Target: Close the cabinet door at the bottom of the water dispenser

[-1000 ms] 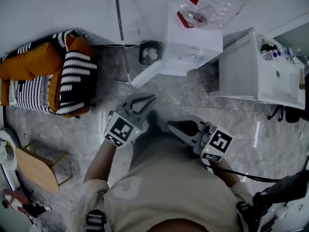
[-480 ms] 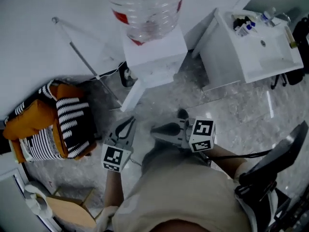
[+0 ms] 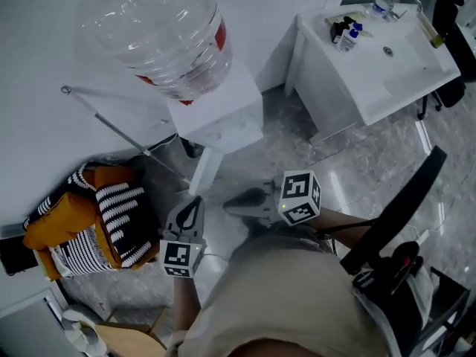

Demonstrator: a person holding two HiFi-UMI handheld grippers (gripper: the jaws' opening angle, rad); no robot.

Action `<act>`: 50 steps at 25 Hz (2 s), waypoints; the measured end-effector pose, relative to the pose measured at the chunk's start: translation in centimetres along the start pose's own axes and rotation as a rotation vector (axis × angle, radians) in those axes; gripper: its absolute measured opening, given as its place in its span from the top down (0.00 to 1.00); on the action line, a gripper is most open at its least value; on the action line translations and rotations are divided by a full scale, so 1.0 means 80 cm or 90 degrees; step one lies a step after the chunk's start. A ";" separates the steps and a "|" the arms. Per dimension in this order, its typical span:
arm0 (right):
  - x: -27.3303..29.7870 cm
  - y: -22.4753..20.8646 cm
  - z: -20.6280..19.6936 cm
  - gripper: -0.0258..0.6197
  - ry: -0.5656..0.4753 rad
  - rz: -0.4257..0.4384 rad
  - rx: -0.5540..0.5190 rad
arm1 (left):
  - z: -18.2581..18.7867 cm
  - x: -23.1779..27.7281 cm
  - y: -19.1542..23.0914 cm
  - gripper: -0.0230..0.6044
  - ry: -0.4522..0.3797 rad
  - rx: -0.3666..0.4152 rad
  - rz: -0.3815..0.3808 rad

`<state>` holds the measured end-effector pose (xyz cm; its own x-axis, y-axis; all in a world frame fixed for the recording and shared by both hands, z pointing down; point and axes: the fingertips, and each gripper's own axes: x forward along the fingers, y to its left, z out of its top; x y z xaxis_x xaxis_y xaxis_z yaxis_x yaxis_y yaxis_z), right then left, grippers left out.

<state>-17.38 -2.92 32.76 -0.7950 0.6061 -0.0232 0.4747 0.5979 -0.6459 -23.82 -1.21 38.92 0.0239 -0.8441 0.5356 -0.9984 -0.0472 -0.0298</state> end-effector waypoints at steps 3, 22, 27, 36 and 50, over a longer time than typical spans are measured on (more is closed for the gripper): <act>-0.001 0.003 0.006 0.94 -0.003 0.004 -0.011 | -0.002 0.001 0.010 0.97 0.000 0.002 0.005; 0.100 -0.069 -0.140 0.94 0.129 0.009 0.097 | -0.288 0.072 0.124 0.83 0.124 -0.128 0.018; 0.115 -0.100 -0.177 0.94 0.151 0.010 0.105 | -0.382 0.095 0.149 0.83 0.181 -0.139 0.054; 0.110 -0.140 -0.242 0.94 0.178 0.013 0.145 | -0.511 0.138 0.173 0.83 0.253 -0.190 0.091; 0.130 -0.175 -0.292 0.94 0.214 0.010 0.160 | -0.647 0.201 0.190 0.48 0.356 -0.235 0.050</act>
<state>-23.48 7.23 59.39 -0.6011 0.7763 0.1898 0.3453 0.4665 -0.8144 -41.25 12.15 90.76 0.0207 -0.4288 0.9031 -0.9501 0.2727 0.1512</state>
